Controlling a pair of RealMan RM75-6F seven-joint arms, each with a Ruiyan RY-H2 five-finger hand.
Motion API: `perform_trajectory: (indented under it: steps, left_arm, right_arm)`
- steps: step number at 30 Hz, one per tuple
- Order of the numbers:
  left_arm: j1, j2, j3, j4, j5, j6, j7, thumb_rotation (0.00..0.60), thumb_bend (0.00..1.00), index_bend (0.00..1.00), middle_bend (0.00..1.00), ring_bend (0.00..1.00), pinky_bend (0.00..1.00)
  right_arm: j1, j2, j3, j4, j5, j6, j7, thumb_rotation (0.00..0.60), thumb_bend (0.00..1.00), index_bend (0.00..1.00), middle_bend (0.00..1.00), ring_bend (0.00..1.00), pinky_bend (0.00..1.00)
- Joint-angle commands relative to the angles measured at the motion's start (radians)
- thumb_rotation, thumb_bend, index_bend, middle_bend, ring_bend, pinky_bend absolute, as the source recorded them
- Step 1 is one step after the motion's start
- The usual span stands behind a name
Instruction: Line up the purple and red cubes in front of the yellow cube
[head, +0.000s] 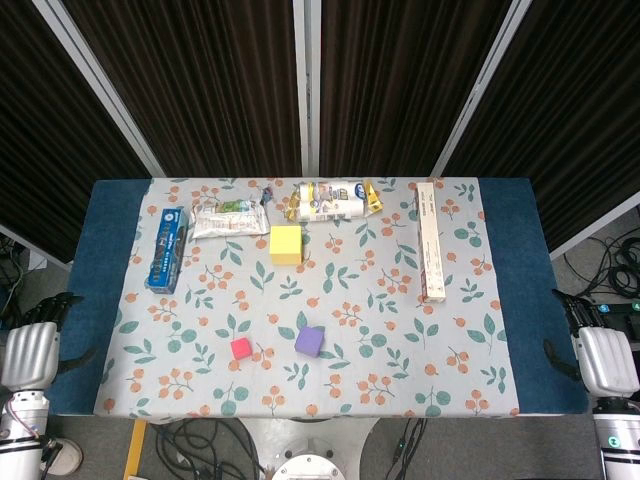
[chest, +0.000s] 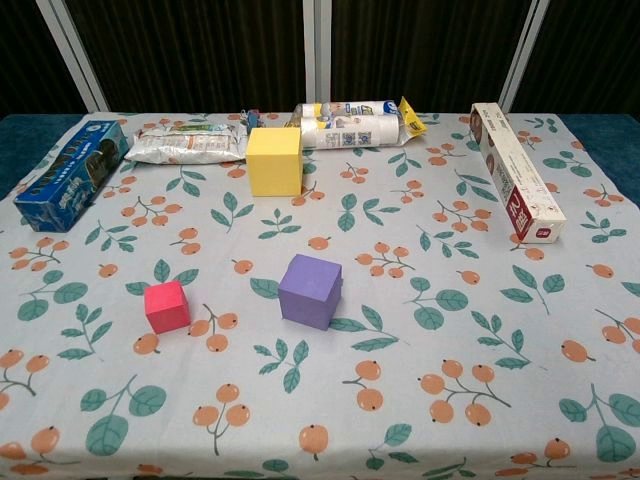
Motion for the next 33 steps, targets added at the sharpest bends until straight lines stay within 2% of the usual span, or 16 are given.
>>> perform_trajectory:
  steps: [1, 10, 16, 25, 29, 33]
  left_arm:
    - [0.001, -0.004, -0.001, 0.002, -0.002, 0.001, 0.003, 0.600, 0.17, 0.30, 0.30, 0.21, 0.26]
    - [-0.002, 0.000, 0.001, -0.002, 0.022, 0.011, -0.001, 0.600, 0.17, 0.30, 0.30, 0.21, 0.26]
    - [-0.056, 0.026, -0.004, 0.004, 0.115, -0.018, -0.053, 0.600, 0.17, 0.30, 0.30, 0.21, 0.26]
    - [-0.262, 0.047, -0.047, 0.082, 0.316, -0.130, -0.225, 0.600, 0.17, 0.30, 0.30, 0.21, 0.26]
    - [-0.372, 0.034, -0.050, 0.113, 0.404, -0.190, -0.292, 0.600, 0.17, 0.31, 0.30, 0.21, 0.26]
    - [-0.460, 0.001, -0.050, 0.129, 0.442, -0.251, -0.314, 0.600, 0.17, 0.31, 0.30, 0.21, 0.26]
  right_arm:
    - [0.003, 0.000, 0.001, 0.000, 0.000, -0.004, 0.000, 0.600, 0.29, 0.12, 0.16, 0.13, 0.24]
    - [0.006, 0.005, 0.002, 0.001, -0.006, -0.001, 0.012, 0.600, 0.29, 0.12, 0.16, 0.13, 0.24]
    - [0.007, 0.014, 0.010, 0.010, -0.005, 0.007, 0.021, 0.600, 0.29, 0.12, 0.16, 0.13, 0.24]
    - [0.018, 0.036, 0.025, 0.000, -0.014, 0.019, 0.012, 0.600, 0.29, 0.12, 0.16, 0.13, 0.24]
    - [0.016, 0.041, 0.024, -0.007, -0.014, 0.024, 0.007, 0.600, 0.29, 0.12, 0.16, 0.13, 0.24]
    - [0.013, 0.044, 0.022, -0.011, -0.012, 0.026, 0.005, 0.600, 0.29, 0.12, 0.16, 0.13, 0.24]
